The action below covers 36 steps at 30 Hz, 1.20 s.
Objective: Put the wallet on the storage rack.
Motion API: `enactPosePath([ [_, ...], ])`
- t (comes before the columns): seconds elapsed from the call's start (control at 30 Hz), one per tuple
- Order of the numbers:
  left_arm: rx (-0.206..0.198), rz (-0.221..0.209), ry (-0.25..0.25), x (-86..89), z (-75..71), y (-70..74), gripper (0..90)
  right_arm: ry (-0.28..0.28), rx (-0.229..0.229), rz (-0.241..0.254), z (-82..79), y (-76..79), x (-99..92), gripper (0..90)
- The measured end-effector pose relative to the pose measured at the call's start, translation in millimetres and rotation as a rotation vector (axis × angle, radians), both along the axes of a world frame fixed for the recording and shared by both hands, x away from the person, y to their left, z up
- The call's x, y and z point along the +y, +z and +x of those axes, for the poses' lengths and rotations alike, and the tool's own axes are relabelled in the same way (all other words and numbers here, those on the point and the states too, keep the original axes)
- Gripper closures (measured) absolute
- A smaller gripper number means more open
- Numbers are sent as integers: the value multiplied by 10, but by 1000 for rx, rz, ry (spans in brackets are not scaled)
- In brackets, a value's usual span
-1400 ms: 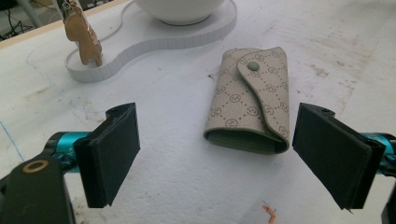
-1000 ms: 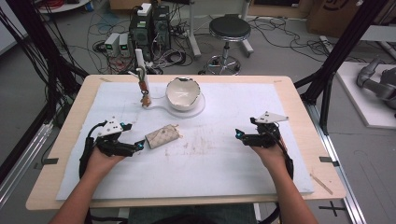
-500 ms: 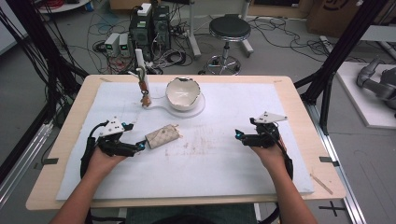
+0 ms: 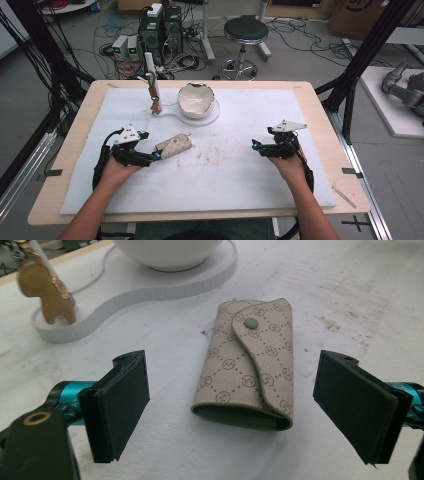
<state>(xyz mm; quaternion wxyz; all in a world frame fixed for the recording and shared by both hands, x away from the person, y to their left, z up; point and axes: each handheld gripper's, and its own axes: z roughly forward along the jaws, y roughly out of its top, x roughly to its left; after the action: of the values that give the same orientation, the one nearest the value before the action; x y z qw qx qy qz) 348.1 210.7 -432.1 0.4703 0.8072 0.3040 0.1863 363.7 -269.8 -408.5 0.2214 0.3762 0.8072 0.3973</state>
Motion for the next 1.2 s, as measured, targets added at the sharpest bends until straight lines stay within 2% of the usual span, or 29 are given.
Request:
enactPosePath([
  [0.07,5,10,-10,-40,30,-4,147,3,-2,-10,-10,0,-2,208],
  [0.13,11,-3,-15,-85,60,-15,147,1,-5,-20,-35,-3,-10,208],
  [0.2,23,3,-20,-121,100,-29,147,-5,-2,-29,-77,-17,-55,208],
  [0.4,49,17,-33,-235,217,-76,148,-34,-1,-23,-159,-35,-176,208],
  [0.43,54,23,-36,-255,233,-91,148,-37,-4,-23,-174,-38,-203,208],
  [0.5,82,66,-40,-301,277,-128,149,-49,0,-14,-208,-44,-251,208],
  [0.57,97,83,-45,-319,302,-158,149,-57,-3,-10,-233,-50,-299,208],
  [0.67,124,101,-49,-335,316,-195,148,-70,-1,-8,-263,-53,-345,208],
  [0.87,143,117,-49,-313,314,-199,148,-67,-1,-7,-265,-63,-356,208],
  [0.93,153,134,-52,-310,310,-203,149,-59,1,-9,-255,-69,-341,208],
  [1.07,150,167,-68,-345,294,-218,149,-50,4,-15,-238,-73,-308,208],
  [1.1,144,170,-70,-354,287,-218,153,-47,4,-17,-233,-73,-303,208],
  [1.2,158,157,-74,-337,286,-217,181,-48,3,-18,-225,-75,-290,208],
])
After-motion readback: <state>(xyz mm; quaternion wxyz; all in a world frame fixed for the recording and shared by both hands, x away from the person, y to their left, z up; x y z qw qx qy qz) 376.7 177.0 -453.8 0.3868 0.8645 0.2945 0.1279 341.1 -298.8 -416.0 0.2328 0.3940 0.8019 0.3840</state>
